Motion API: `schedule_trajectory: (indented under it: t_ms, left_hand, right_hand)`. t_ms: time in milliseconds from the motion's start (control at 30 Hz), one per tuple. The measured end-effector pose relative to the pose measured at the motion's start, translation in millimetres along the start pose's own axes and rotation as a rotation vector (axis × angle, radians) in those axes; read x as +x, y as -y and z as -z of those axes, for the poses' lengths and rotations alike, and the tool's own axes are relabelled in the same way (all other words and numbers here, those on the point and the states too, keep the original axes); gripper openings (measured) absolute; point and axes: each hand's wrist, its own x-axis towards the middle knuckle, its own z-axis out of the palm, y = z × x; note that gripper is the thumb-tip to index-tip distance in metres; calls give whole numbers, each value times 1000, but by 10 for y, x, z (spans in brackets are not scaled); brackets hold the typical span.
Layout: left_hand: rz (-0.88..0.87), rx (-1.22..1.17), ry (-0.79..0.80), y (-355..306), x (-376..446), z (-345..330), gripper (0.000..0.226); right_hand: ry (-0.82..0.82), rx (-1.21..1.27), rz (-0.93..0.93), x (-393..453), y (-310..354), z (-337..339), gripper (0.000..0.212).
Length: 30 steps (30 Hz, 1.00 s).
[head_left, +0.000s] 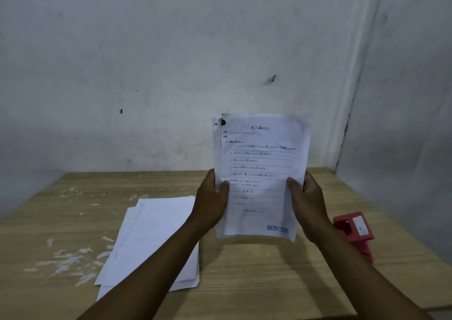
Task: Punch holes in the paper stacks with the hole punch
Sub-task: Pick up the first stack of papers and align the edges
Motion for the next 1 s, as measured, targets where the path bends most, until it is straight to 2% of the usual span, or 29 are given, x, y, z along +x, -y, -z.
schedule_trajectory:
  t_ms: [133, 300, 533, 733, 867, 933, 1000]
  left_hand:
    - [19, -34, -25, 118, -158, -48, 24]
    - [27, -82, 15, 150, -312, -141, 32]
    - [-17, -85, -79, 28, -218, -88, 22]
    - [35, -90, -38, 199, -332, -168, 21]
    - [12, -51, -29, 232, -295, -157, 23]
    - [-54, -5, -8, 179, -209, -83, 21]
    - [-165, 111, 1, 101, -63, 15, 18]
  right_hand:
    - [-39, 21, 5, -158, -142, -14, 18]
    - [-22, 37, -35, -309, -272, -72, 23]
    - [-61, 56, -15, -214, -66, -60, 13]
    - [-50, 62, -54, -360, -213, -83, 20]
    - [-61, 16, -66, -287, -251, -73, 18]
    - [-155, -67, -25, -191, -202, -48, 30]
    - [-338, -205, 108, -96, -69, 8, 52]
